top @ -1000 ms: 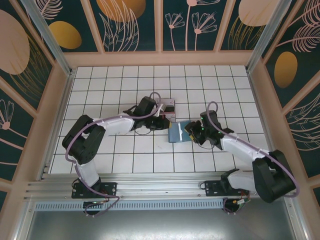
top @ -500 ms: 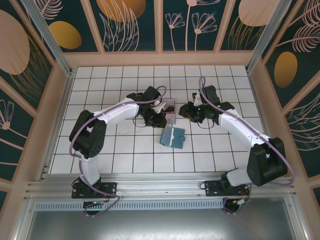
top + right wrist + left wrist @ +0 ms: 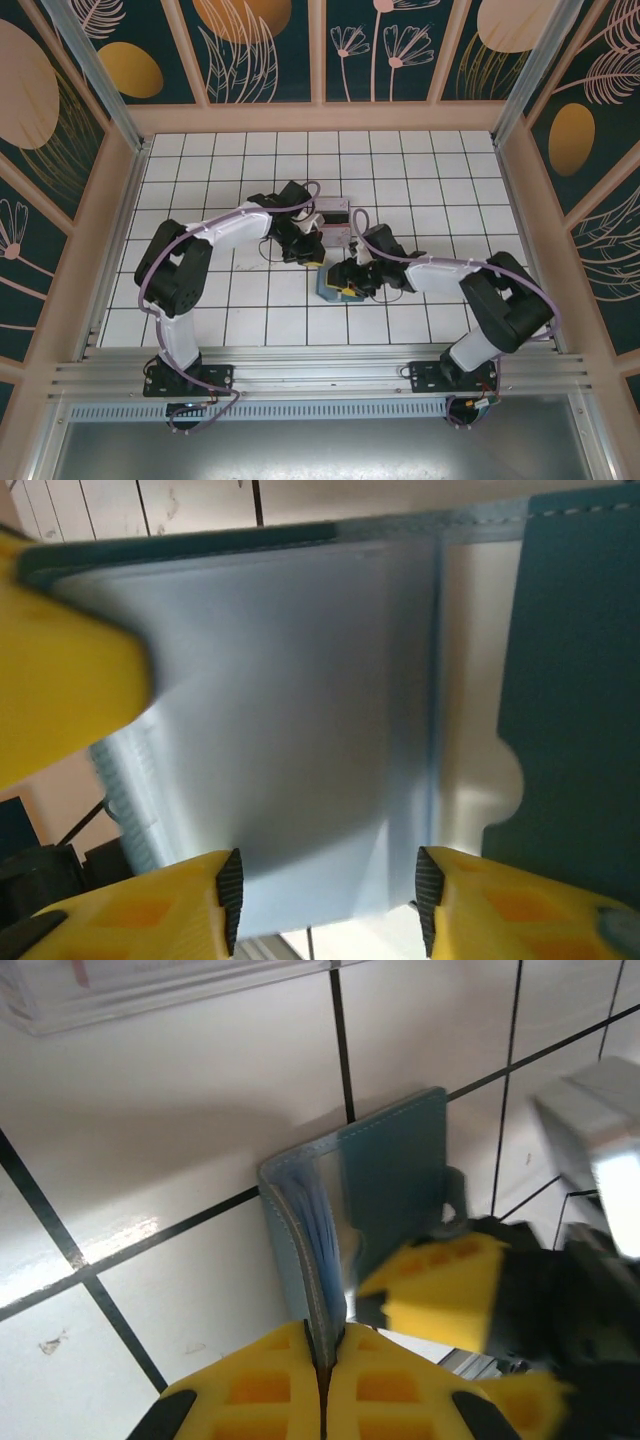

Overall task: Put the credit cards into the card holder
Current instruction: Open the card holder at the center of the table, then flip over the card slot in the card holder.

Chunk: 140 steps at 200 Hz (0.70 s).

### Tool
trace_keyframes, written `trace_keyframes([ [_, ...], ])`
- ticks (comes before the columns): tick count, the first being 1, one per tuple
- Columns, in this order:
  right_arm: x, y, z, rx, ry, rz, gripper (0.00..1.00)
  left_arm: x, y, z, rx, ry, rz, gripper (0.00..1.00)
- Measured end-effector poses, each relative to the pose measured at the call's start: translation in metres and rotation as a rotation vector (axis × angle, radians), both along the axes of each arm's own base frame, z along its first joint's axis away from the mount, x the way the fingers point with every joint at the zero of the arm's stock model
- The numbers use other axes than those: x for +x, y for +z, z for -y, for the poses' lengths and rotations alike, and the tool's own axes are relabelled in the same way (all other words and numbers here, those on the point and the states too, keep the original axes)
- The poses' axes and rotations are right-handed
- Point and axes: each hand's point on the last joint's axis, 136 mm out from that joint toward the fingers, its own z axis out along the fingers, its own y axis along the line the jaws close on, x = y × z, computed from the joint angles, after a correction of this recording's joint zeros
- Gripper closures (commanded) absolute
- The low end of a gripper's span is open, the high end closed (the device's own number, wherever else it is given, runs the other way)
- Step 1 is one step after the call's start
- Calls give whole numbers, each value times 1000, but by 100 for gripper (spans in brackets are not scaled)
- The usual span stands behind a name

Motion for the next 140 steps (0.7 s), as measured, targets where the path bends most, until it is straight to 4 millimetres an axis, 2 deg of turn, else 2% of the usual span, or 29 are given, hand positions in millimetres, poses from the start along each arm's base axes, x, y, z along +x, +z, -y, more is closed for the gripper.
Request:
trace_keyframes([
  [16, 3, 0, -8, 35, 6, 3, 27, 1, 6, 1, -10, 9, 11, 97],
  [38, 5, 7, -15, 75, 26, 30, 24, 4, 9, 1, -17, 23, 19, 97],
  [51, 6, 9, -16, 85, 31, 37, 14, 5, 9, 1, -19, 28, 18, 97],
  [60, 6, 10, -18, 92, 38, 44, 12, 5, 8, 1, -20, 31, 17, 97],
  [81, 9, 14, -20, 98, 42, 56, 17, 5, 7, 1, -22, 36, 14, 97],
  [119, 15, 9, -23, 78, 45, 64, 36, 5, 6, 1, -20, 38, 13, 97],
  [140, 16, 10, -24, 83, 50, 69, 36, 5, 5, 1, -18, 38, 15, 98],
])
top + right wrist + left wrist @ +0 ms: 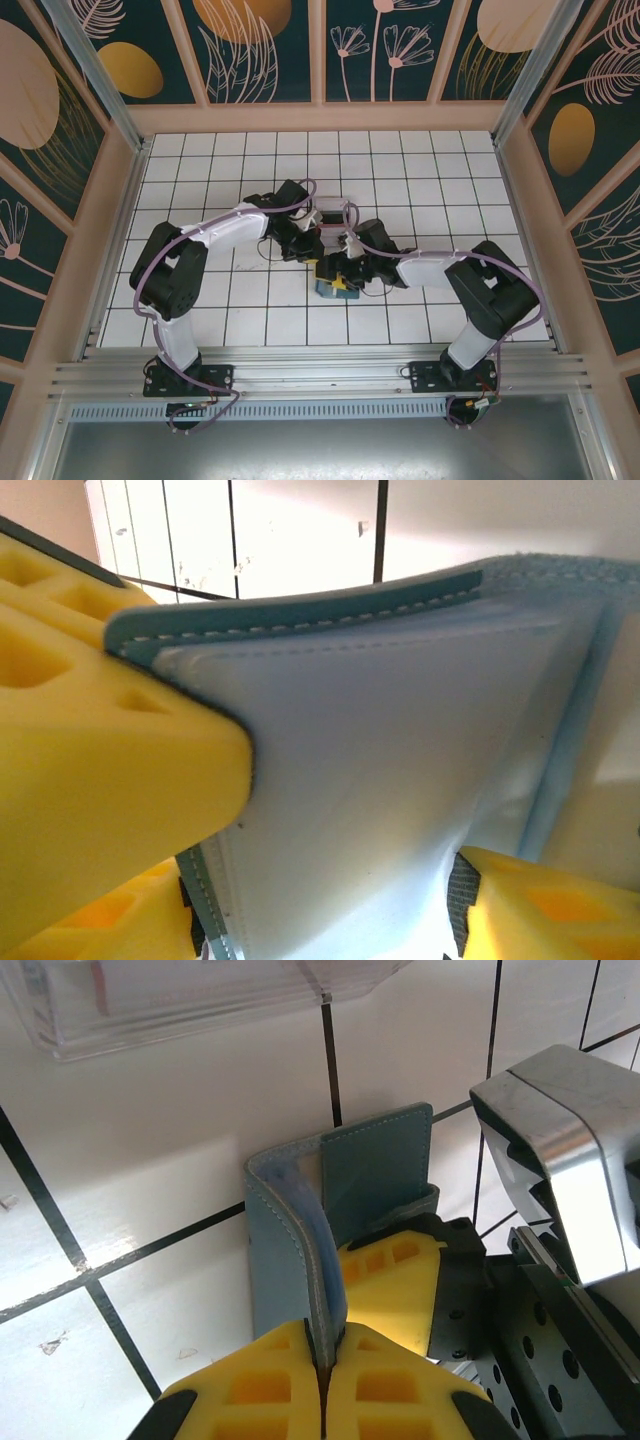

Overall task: Put the credit cards into the card holder
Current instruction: Flip over the card slot in the card holder.

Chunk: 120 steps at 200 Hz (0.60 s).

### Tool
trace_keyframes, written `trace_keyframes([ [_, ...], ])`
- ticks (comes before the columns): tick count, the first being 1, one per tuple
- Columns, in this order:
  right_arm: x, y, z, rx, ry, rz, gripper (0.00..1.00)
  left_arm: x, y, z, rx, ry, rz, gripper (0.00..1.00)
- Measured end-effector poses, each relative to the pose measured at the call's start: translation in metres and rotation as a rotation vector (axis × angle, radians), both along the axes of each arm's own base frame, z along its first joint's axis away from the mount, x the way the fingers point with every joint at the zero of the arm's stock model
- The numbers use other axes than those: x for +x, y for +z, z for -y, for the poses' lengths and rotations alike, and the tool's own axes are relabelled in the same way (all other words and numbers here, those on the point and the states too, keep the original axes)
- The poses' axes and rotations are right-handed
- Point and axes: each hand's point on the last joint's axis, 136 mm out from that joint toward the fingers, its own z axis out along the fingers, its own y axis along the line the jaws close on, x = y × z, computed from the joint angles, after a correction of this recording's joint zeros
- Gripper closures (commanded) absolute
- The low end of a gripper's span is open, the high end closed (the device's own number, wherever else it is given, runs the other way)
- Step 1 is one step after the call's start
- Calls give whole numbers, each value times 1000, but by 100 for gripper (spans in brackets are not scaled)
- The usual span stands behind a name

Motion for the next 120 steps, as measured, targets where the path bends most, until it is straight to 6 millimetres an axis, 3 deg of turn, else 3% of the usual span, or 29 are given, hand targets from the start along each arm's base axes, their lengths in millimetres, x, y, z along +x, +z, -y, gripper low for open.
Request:
trace_keyframes([
  [32, 0, -3, 4, -14, 3, -1, 23, -1, -7, -4, 2, 10, -10, 100],
  [67, 0, -1, 7, -19, -5, 6, 23, -2, -17, -14, 13, 36, -31, 100],
  [120, 1, -6, 11, -49, -11, 10, 29, 1, -15, -15, 7, 44, -25, 100],
])
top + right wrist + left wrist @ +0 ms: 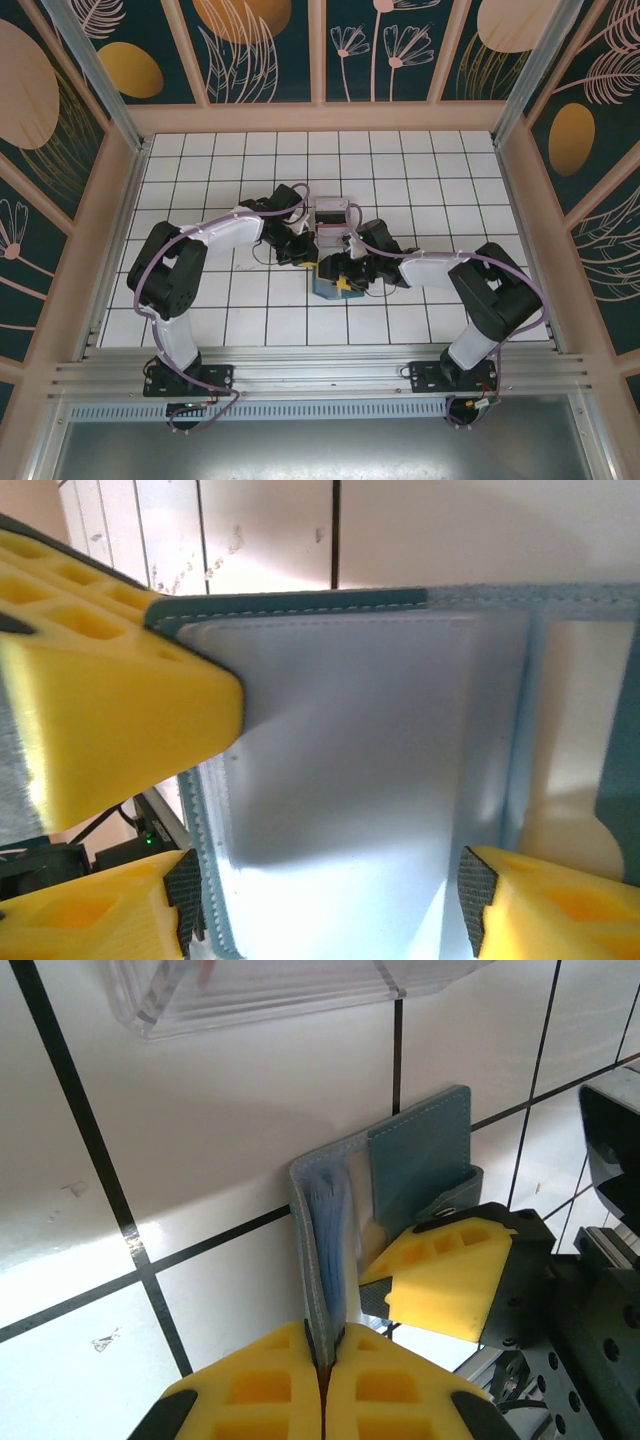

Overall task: Put the credit cards into the card holder
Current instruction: Flip over the card slot in the card holder.

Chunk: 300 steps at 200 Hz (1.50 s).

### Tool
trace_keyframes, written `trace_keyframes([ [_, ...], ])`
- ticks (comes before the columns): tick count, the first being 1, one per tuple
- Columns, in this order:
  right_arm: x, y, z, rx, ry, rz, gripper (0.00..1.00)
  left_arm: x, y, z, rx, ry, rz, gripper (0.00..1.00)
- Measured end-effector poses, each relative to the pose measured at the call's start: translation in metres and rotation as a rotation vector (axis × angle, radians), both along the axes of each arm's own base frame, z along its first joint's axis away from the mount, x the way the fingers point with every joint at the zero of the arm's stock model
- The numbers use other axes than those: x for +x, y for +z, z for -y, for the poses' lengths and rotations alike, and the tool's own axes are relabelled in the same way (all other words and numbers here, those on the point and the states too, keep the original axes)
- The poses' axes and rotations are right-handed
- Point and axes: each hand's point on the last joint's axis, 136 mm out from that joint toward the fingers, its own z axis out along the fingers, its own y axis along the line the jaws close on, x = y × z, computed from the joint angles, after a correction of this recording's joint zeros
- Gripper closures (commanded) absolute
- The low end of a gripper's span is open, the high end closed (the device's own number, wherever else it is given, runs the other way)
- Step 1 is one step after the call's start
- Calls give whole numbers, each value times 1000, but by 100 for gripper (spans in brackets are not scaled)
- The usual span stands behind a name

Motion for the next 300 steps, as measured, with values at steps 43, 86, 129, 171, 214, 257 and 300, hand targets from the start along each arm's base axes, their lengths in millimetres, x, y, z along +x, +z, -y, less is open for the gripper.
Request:
trace_keyframes([
  [43, 5, -4, -3, -30, 16, 14, 29, 2, 4, 0, -7, 7, 10, 100],
  [86, 5, -6, -7, -44, 31, 16, 34, 3, 3, -1, -4, 11, 11, 100],
  [129, 6, -10, -7, -71, 36, 31, 48, 3, 3, -1, -4, 12, 11, 100],
  [171, 10, -13, -1, -63, 18, 29, 54, 3, 1, -3, -13, 15, 15, 93],
  [214, 17, -17, 12, -57, -16, 10, 55, 1, -4, -11, -6, 31, 10, 71],
  [257, 20, -17, 16, -46, -33, 5, 57, -6, -23, -28, 35, 58, -23, 63],
  [300, 20, -17, 17, -21, -36, 4, 57, -20, -42, -39, 63, 63, -55, 59],
])
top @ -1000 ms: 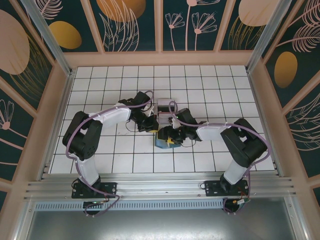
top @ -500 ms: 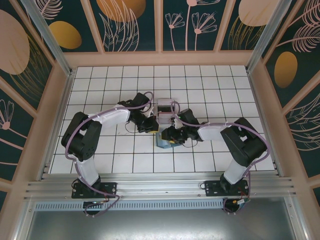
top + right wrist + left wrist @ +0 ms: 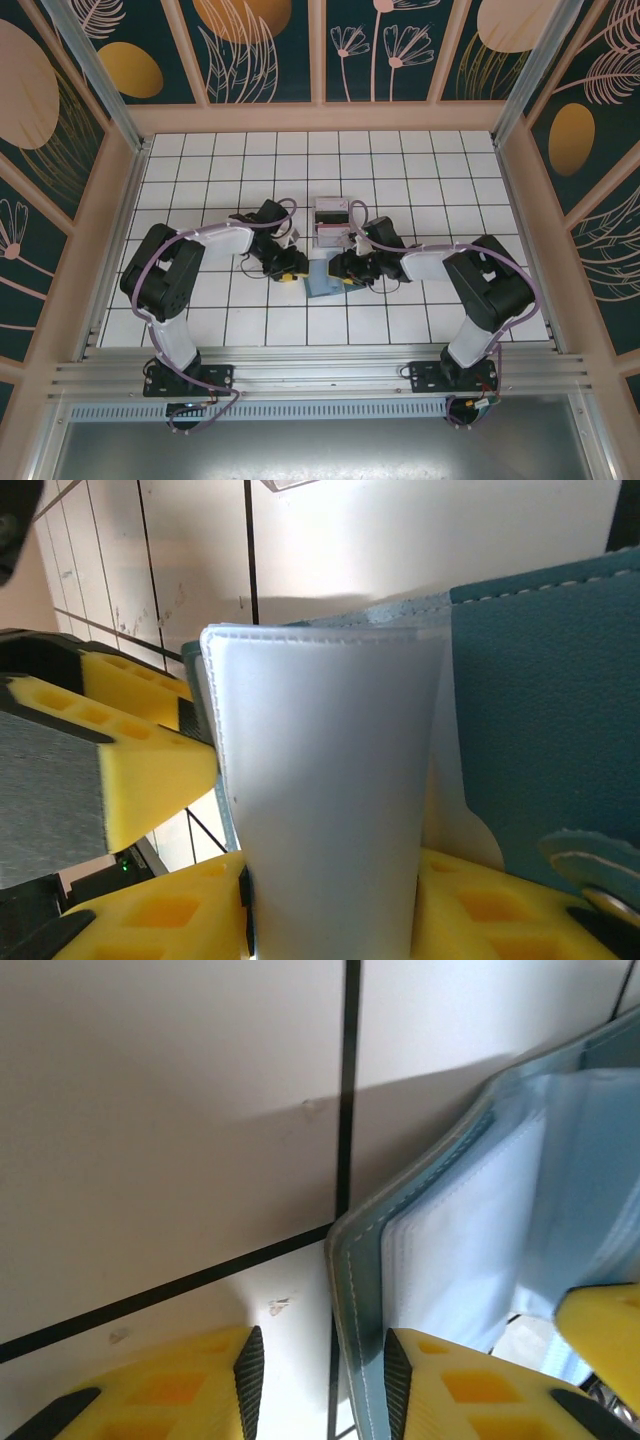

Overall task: Put the credit cards into the card holder
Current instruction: Flip over the card slot in the card holder.

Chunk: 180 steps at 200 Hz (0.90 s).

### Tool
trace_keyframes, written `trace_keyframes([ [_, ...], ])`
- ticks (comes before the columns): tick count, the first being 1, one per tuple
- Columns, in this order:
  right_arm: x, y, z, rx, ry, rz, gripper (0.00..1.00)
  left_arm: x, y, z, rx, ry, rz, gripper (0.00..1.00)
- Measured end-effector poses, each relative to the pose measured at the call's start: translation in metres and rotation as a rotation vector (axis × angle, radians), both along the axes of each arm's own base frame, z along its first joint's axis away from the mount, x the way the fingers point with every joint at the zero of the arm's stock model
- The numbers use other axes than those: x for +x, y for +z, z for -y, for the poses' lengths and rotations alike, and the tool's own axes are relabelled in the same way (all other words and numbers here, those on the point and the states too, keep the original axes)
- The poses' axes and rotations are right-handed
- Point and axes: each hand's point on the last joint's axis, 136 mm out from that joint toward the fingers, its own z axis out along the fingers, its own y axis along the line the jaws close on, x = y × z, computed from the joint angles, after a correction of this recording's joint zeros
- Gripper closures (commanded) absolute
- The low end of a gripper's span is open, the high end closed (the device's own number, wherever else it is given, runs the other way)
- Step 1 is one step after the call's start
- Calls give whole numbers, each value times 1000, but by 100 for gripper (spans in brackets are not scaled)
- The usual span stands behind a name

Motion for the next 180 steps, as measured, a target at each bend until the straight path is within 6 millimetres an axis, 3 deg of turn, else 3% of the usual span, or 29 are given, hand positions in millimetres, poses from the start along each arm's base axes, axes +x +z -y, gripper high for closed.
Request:
trace_keyframes([
  [49, 0, 1, 0, 15, -1, 3, 56, 1, -1, 0, -23, 14, 3, 59],
  [107, 1, 5, 1, 25, -9, 9, 46, 0, -4, -2, -48, 38, 15, 66],
  [160, 12, 5, 24, -47, -69, 36, 41, 2, -6, -5, -30, 44, 24, 69],
  [180, 17, 4, 34, -69, -95, 38, 48, 2, -6, -5, -29, 44, 26, 68],
])
